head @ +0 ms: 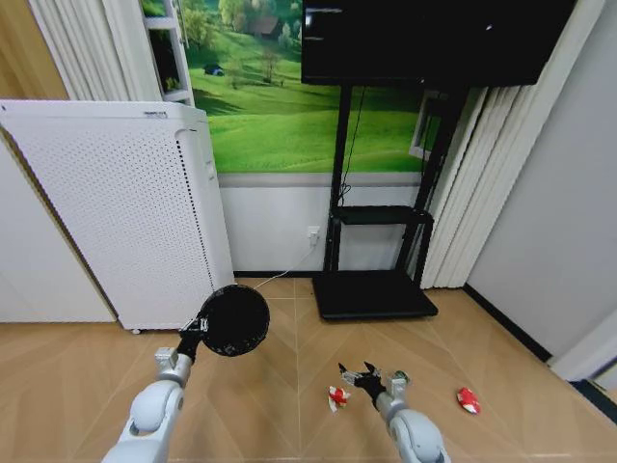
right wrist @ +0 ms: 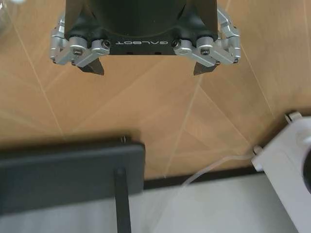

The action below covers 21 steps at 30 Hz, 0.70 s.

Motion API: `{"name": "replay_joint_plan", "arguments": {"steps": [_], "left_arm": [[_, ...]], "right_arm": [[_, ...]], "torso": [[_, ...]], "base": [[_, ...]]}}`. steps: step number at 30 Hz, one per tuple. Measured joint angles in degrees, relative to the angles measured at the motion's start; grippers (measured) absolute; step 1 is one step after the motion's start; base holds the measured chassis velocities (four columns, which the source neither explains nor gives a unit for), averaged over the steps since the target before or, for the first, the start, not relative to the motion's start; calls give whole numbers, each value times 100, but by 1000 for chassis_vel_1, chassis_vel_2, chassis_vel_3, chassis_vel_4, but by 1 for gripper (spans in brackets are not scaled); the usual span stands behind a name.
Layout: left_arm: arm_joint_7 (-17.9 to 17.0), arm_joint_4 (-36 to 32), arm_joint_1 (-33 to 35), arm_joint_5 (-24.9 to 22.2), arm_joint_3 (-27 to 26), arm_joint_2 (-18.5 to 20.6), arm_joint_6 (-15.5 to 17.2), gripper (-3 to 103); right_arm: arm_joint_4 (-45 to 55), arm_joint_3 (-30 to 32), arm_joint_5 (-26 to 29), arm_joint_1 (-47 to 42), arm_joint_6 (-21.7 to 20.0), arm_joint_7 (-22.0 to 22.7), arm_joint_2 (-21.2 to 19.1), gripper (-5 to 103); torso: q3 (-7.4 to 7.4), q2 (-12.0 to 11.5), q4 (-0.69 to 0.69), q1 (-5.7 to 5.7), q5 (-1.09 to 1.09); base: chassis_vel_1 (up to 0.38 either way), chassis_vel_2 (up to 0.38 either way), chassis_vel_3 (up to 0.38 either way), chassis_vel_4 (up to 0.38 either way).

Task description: Pick up the trash bin and place the garbage on the floor into it.

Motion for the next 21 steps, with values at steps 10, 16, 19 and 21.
{"name": "replay_joint_plan", "arguments": {"steps": [10,16,19,21], "left_arm": [[28,3,7,77,82,-67,-8,4],[3,-120,68,83,45,-33,42,4],[-2,-162,109,81,9,0,61,4],[-27,-222,152,81,-22,29,86,4]], "right_arm": [[-1120,-218,-262,617,-339,345,125,100],[-1304,-283,-357,750,-666,442,129,100],[-1376,-303,-371,781,-788,471,135,100],[-1494,-345,-385,821,-801,462,130,100]], "torso": [[0,0,0,0,-1],[0,0,-1,0,0],[0,0,0,0,-1],[0,0,-1,0,0]], "base": [[0,0,0,0],[0,0,0,0],[0,0,0,0],[0,0,0,0]]}}
